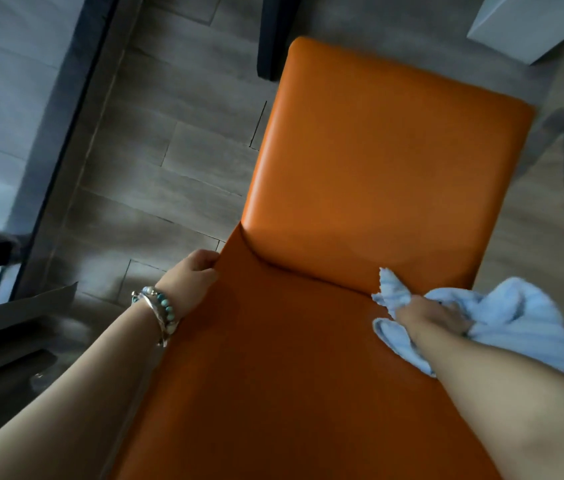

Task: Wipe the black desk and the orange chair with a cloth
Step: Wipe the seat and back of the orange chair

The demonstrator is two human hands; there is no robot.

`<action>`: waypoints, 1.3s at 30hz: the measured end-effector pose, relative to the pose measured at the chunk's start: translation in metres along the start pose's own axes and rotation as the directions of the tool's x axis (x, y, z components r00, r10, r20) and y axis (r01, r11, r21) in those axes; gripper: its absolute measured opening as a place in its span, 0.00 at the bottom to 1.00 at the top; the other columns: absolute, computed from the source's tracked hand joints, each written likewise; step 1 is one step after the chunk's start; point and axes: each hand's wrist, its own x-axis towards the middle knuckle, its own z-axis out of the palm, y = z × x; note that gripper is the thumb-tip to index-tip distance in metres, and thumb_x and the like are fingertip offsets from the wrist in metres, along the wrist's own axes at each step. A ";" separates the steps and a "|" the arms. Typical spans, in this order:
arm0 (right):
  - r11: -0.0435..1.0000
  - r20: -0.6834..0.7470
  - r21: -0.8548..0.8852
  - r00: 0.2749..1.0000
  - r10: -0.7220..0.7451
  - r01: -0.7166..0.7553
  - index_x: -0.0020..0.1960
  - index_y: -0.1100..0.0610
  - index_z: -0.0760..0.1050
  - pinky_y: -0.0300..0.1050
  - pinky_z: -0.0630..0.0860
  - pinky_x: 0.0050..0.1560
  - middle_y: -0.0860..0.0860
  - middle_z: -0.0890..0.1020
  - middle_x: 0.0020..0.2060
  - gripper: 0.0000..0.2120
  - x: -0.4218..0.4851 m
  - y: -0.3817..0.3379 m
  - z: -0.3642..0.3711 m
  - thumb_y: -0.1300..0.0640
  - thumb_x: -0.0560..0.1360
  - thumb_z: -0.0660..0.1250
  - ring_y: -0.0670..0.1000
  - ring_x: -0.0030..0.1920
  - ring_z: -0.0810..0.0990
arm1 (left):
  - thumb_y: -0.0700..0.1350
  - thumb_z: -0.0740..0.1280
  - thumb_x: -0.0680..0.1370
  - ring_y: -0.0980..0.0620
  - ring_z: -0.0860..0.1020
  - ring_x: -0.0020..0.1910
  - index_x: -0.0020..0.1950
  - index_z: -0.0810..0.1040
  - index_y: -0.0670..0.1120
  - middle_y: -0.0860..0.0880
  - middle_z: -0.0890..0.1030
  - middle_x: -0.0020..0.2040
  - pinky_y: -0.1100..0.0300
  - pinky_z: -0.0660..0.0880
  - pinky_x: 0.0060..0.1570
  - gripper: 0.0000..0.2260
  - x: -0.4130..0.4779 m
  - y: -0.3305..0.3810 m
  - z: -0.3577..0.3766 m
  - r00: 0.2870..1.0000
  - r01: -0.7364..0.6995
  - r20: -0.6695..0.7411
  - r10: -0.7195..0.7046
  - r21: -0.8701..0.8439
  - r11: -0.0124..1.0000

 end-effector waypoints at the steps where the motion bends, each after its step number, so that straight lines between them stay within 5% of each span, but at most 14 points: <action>1: 0.989 0.010 0.133 0.998 0.056 -0.057 0.69 0.55 0.66 0.55 0.59 0.70 0.59 0.68 0.69 0.37 -0.013 -0.016 0.008 0.36 0.66 0.59 0.60 0.69 0.66 | 0.36 0.61 0.77 0.48 0.75 0.45 0.66 0.71 0.43 0.44 0.77 0.55 0.54 0.73 0.49 0.17 0.000 0.000 0.000 1.000 0.007 -0.001 -0.007 0.000 1.000; 3: 0.945 -0.008 0.325 0.999 0.043 -0.038 0.72 0.56 0.64 0.56 0.55 0.72 0.58 0.66 0.71 0.49 -0.048 -0.061 0.022 0.23 0.63 0.53 0.60 0.71 0.63 | 0.36 0.61 0.77 0.47 0.75 0.45 0.65 0.71 0.43 0.43 0.77 0.55 0.54 0.73 0.49 0.16 -0.001 0.001 0.001 1.000 0.017 0.003 -0.017 -0.011 1.000; 5: 0.952 0.050 0.244 0.978 -0.201 0.183 0.69 0.52 0.68 0.53 0.61 0.69 0.56 0.71 0.69 0.38 -0.088 -0.109 0.028 0.27 0.70 0.50 0.59 0.69 0.68 | 0.35 0.61 0.77 0.46 0.75 0.47 0.64 0.72 0.42 0.42 0.77 0.54 0.53 0.73 0.51 0.16 -0.002 0.001 0.001 1.000 0.023 0.000 -0.023 -0.036 0.999; 8: 0.727 0.118 0.290 0.730 -0.673 0.623 0.67 0.47 0.68 0.50 0.70 0.61 0.53 0.78 0.60 0.19 -0.144 -0.152 0.034 0.45 0.78 0.56 0.57 0.61 0.75 | 0.33 0.62 0.75 0.48 0.74 0.50 0.58 0.74 0.40 0.39 0.78 0.54 0.56 0.70 0.49 0.13 -0.004 0.002 0.000 1.000 -0.012 -0.018 0.010 -0.122 0.992; 11: 0.562 0.109 0.380 0.568 -0.816 0.735 0.68 0.51 0.69 0.50 0.72 0.58 0.56 0.80 0.56 0.19 -0.135 -0.128 0.032 0.48 0.78 0.59 0.58 0.59 0.76 | 0.39 0.64 0.71 0.45 0.75 0.47 0.51 0.76 0.44 0.42 0.77 0.49 0.56 0.71 0.47 0.09 -0.006 0.003 -0.001 1.000 0.002 0.011 -0.001 -0.153 0.988; 14: 0.754 0.165 0.040 0.740 -0.652 0.655 0.72 0.49 0.64 0.53 0.61 0.68 0.53 0.69 0.70 0.23 -0.080 -0.059 0.012 0.44 0.79 0.57 0.56 0.70 0.66 | 0.34 0.61 0.76 0.46 0.75 0.48 0.62 0.74 0.44 0.44 0.76 0.53 0.54 0.72 0.51 0.15 -0.003 0.001 -0.002 0.999 0.035 -0.008 -0.037 -0.130 0.991; 19: 0.916 -0.042 -0.366 0.980 -0.195 0.166 0.71 0.49 0.63 0.62 0.62 0.66 0.54 0.64 0.71 0.24 -0.040 0.022 -0.020 0.41 0.79 0.52 0.61 0.70 0.61 | 0.34 0.60 0.77 0.45 0.76 0.50 0.65 0.73 0.43 0.42 0.78 0.56 0.51 0.73 0.56 0.17 -0.005 0.001 -0.002 0.999 0.037 -0.032 -0.040 -0.091 0.995; 22: 0.962 -0.110 -0.269 0.991 -0.077 0.045 0.70 0.51 0.65 0.56 0.64 0.65 0.56 0.66 0.70 0.24 -0.066 -0.009 -0.009 0.41 0.79 0.52 0.61 0.70 0.62 | 0.35 0.60 0.77 0.47 0.75 0.48 0.65 0.73 0.43 0.44 0.77 0.53 0.56 0.72 0.50 0.17 -0.006 0.003 0.000 0.999 0.024 -0.042 -0.027 -0.088 0.996; 24: 0.956 -0.048 -0.050 0.955 -0.292 0.289 0.66 0.53 0.70 0.50 0.69 0.61 0.56 0.73 0.65 0.21 -0.099 -0.057 0.012 0.43 0.79 0.55 0.59 0.66 0.70 | 0.35 0.60 0.78 0.49 0.73 0.49 0.65 0.73 0.43 0.44 0.76 0.53 0.61 0.69 0.46 0.16 -0.007 0.004 0.001 0.998 0.007 -0.054 -0.012 -0.099 0.995; 26: 0.808 0.017 0.215 0.825 -0.565 0.549 0.59 0.54 0.74 0.48 0.72 0.55 0.56 0.79 0.58 0.17 -0.144 -0.110 0.030 0.44 0.77 0.60 0.58 0.59 0.76 | 0.35 0.61 0.78 0.50 0.72 0.50 0.60 0.76 0.41 0.44 0.78 0.52 0.63 0.69 0.42 0.12 -0.007 0.003 0.001 0.998 -0.016 -0.070 0.006 -0.133 0.991; 28: 0.631 -0.031 0.514 0.747 -0.664 0.581 0.53 0.56 0.77 0.45 0.72 0.49 0.56 0.82 0.49 0.12 -0.177 -0.139 0.031 0.48 0.76 0.63 0.57 0.53 0.78 | 0.34 0.61 0.77 0.50 0.72 0.49 0.48 0.78 0.42 0.44 0.80 0.46 0.65 0.71 0.40 0.08 -0.007 0.001 0.001 0.997 -0.027 -0.076 0.013 -0.192 0.981; 31: 0.533 -0.115 0.717 0.830 -0.546 0.450 0.54 0.58 0.76 0.35 0.68 0.42 0.52 0.80 0.44 0.12 -0.154 -0.120 0.023 0.53 0.74 0.67 0.50 0.47 0.77 | 0.35 0.60 0.78 0.50 0.74 0.46 0.56 0.78 0.43 0.43 0.79 0.51 0.63 0.72 0.42 0.10 -0.004 -0.002 0.001 0.998 -0.013 -0.067 0.000 -0.193 0.981; 35: 0.898 -0.088 0.409 0.987 -0.135 0.159 0.66 0.60 0.64 0.51 0.70 0.58 0.63 0.72 0.62 0.32 -0.059 -0.043 -0.005 0.46 0.70 0.70 0.63 0.61 0.74 | 0.37 0.60 0.79 0.47 0.75 0.44 0.63 0.75 0.45 0.42 0.78 0.55 0.61 0.72 0.40 0.14 -0.003 -0.004 0.000 0.997 0.001 -0.079 -0.013 -0.148 0.989; 39: 1.000 -0.107 -0.012 0.994 -0.013 0.012 0.64 0.54 0.69 0.50 0.68 0.59 0.56 0.78 0.56 0.27 -0.016 0.019 -0.053 0.37 0.73 0.59 0.60 0.60 0.74 | 0.38 0.59 0.79 0.47 0.76 0.42 0.63 0.75 0.44 0.42 0.79 0.53 0.57 0.73 0.42 0.14 -0.002 -0.005 0.001 0.997 0.014 -0.067 -0.024 -0.155 0.988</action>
